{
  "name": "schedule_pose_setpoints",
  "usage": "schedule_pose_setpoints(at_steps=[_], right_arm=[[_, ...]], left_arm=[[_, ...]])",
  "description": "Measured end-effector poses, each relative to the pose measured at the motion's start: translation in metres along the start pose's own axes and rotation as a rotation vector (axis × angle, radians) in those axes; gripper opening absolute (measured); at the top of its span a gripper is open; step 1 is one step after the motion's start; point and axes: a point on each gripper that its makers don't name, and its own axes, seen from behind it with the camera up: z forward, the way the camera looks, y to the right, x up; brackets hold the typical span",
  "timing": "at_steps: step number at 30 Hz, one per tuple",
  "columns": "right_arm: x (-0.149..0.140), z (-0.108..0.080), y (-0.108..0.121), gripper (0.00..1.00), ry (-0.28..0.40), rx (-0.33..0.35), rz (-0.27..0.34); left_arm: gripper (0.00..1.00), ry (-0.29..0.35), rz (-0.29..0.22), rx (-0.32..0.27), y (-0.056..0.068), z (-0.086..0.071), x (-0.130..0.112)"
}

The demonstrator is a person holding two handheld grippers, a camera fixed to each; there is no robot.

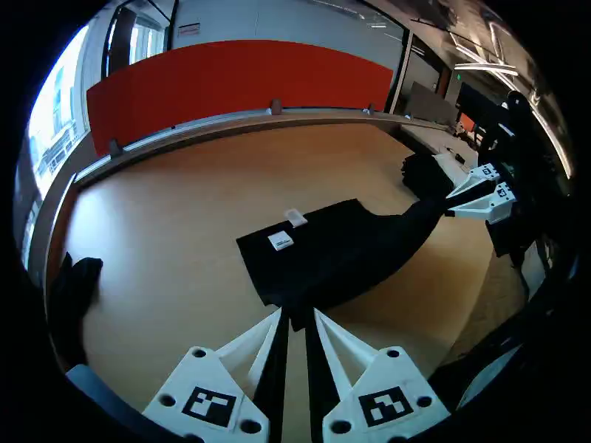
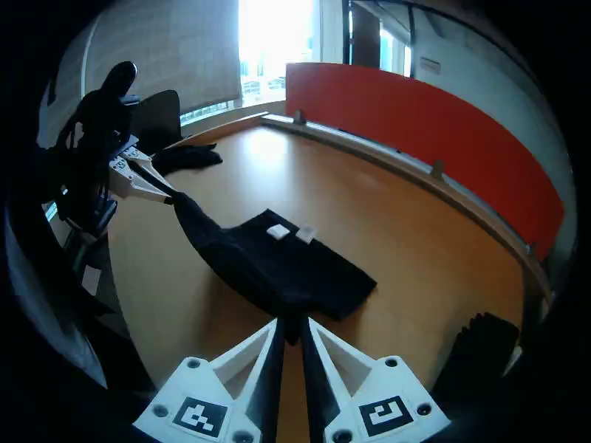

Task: Fold towel

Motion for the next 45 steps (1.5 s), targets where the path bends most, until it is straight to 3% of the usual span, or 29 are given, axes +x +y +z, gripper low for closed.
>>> schedule_pose_setpoints(at_steps=[9,23,33,45], right_arm=[[0.003,-0.010,-0.004,0.15,0.001,0.005,-0.005],[-0.005,-0.006,-0.003,0.15,-0.014,0.006,0.008],[-0.014,0.011,0.009,0.15,-0.050,0.000,0.004],[-0.020,0.041,0.034,0.15,-0.081,-0.008,0.053]], left_arm=[[0.15,0.009,0.000,-0.009,0.006,-0.012,0.006],[0.15,0.004,-0.010,-0.014,0.009,-0.006,0.003],[0.15,-0.008,-0.010,-0.014,0.003,0.016,0.001],[0.15,-0.035,-0.037,-0.007,-0.011,0.052,-0.003]])
